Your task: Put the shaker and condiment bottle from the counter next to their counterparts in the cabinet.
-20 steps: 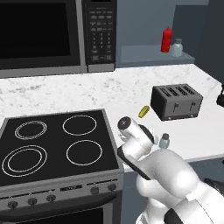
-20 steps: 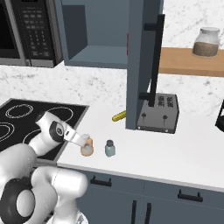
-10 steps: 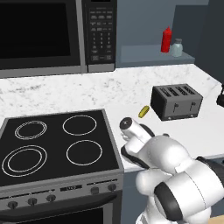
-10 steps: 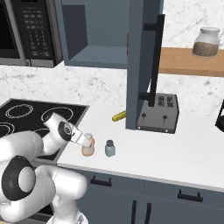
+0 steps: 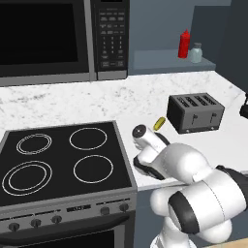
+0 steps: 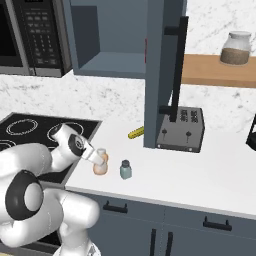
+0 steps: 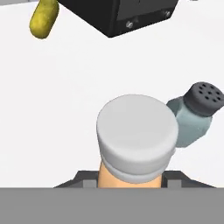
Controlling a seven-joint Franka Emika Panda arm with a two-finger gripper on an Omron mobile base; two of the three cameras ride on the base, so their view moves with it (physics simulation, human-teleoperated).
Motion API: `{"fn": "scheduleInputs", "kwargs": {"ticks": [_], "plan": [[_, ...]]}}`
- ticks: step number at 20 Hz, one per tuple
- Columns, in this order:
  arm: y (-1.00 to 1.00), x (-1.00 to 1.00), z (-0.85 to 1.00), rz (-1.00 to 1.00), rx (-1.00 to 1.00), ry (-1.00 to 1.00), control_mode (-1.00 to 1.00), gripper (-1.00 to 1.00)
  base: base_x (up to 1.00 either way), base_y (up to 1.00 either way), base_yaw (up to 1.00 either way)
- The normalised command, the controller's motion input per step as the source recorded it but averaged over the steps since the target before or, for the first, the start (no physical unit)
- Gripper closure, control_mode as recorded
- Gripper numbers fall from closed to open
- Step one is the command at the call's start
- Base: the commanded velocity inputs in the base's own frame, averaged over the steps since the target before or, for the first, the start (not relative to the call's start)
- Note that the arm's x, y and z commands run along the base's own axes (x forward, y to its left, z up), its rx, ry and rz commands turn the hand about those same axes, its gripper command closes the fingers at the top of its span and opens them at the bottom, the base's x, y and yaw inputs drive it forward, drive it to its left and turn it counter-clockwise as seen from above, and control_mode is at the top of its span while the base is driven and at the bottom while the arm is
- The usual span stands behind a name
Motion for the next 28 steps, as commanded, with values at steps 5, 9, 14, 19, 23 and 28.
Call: {"fn": "scheduleInputs", "kwargs": {"ticks": [5, 9, 14, 19, 23, 28], "plan": [[-0.12, -0.41, 0.52, 0.01, 0.04, -0.5, -1.0, 1.0, 0.0, 0.0, 0.0], [-0.18, -0.68, 0.66, 0.01, 0.02, -0.33, -1.0, 1.0, 0.0, 0.0, 0.0], [-0.29, -0.62, 0.77, 0.0, 0.14, 0.01, -1.0, 1.0, 0.0, 0.0, 0.0], [-0.26, -0.49, 0.97, -0.02, 0.19, 0.05, -1.0, 1.0, 0.0, 0.0, 0.0], [-0.1, -0.43, 1.0, 0.0, 0.13, 0.0, -1.0, 1.0, 0.0, 0.0, 0.0], [-0.01, -0.17, 1.0, 0.0, 0.12, 0.05, -1.0, 1.0, 0.0, 0.0, 0.0]]}}
